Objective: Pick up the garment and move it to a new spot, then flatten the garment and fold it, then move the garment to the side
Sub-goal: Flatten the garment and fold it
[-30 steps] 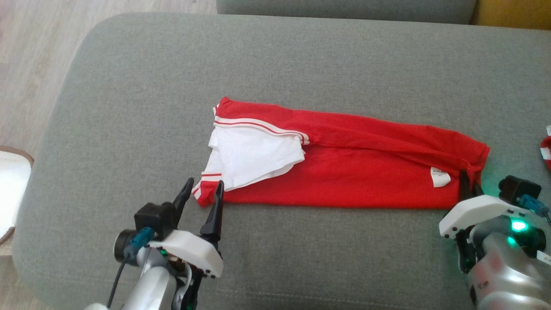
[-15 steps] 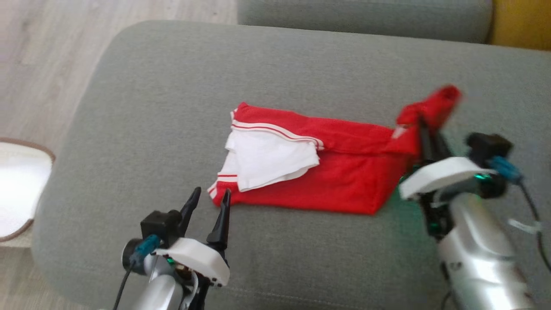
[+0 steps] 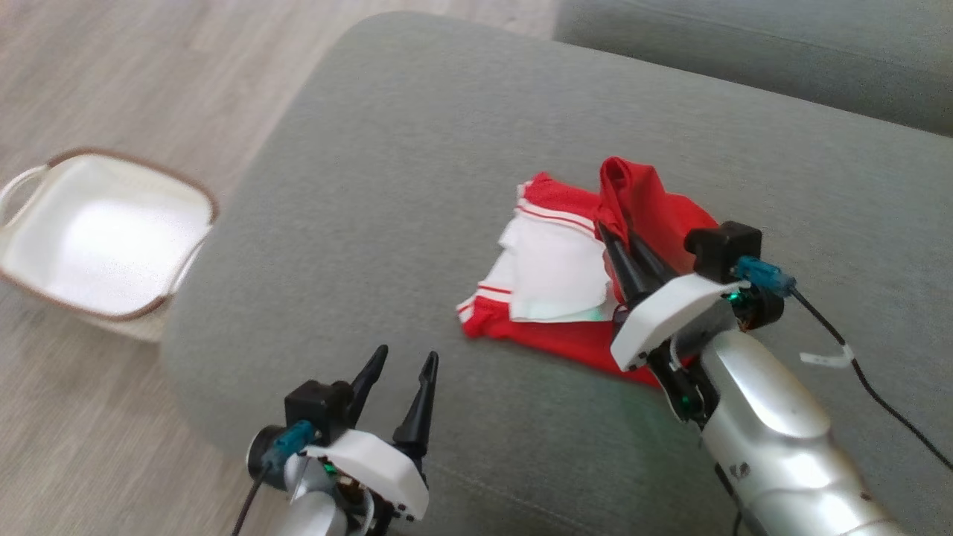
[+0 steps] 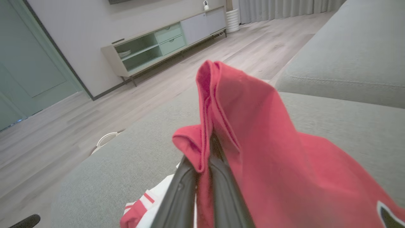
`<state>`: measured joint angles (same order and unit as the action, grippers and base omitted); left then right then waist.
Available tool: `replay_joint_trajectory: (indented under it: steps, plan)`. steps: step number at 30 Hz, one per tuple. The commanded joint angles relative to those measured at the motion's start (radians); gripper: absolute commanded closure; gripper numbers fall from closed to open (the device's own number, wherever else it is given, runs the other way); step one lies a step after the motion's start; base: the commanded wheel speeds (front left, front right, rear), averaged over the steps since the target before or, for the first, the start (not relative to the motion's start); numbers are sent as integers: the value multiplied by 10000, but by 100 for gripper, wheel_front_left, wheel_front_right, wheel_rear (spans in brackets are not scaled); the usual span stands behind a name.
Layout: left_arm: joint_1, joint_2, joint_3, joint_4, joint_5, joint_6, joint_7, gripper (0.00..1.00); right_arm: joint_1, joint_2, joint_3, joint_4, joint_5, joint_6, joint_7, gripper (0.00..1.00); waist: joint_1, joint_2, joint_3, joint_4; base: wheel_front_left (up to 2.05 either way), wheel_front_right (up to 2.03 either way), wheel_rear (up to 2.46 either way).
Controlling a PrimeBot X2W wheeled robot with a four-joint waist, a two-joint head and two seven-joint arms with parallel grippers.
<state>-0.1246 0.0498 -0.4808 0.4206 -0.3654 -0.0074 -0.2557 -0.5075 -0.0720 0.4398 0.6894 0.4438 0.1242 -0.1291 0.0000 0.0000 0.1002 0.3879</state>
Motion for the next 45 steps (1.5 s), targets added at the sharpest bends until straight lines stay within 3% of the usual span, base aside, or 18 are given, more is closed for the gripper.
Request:
replay_joint_trajectory:
  steps: [1,4,6,10,13,16,22,29,38,45]
  plan:
    - [-467,5,175,-315,-89,61,-61,0,-580,199,266,-83,-45,65,-33,100,0,0,158,632,0,0,0]
    - [-571,5,-36,-280,-167,83,-61,0,-892,211,576,400,198,65,-195,100,0,0,233,958,0,0,0]
    - [-601,5,-83,-190,-172,165,-61,0,-1070,213,851,528,613,65,-471,0,0,0,227,1041,0,0,0]
    - [-679,5,46,-68,-111,372,-61,0,-1333,215,1230,486,1386,65,-996,0,0,0,173,832,0,0,0]
    - [-721,5,304,-113,74,560,-61,0,-1400,216,990,723,1336,65,-1238,0,0,0,97,396,0,0,0]
    - [-720,5,572,-218,250,734,-61,0,-1373,189,268,1030,378,65,-1313,0,0,0,45,-137,0,0,0]
    - [-775,5,1150,-546,870,1154,-61,0,-319,168,-2148,393,-1443,65,-1323,0,0,0,9,-1301,0,0,0]
    - [-701,5,1889,-783,1424,1409,-61,0,767,206,-3504,-197,-2676,65,-1325,0,0,0,-11,-2467,0,0,0]
    - [32,5,2472,-827,1769,1528,-61,0,1784,215,-3699,-375,-2705,65,-1325,0,0,0,-468,-3647,0,0,0]
    - [431,5,2780,-935,1843,1508,-61,0,2366,216,-3449,-428,-2283,65,-1326,0,0,0,-602,-3994,0,0,0]
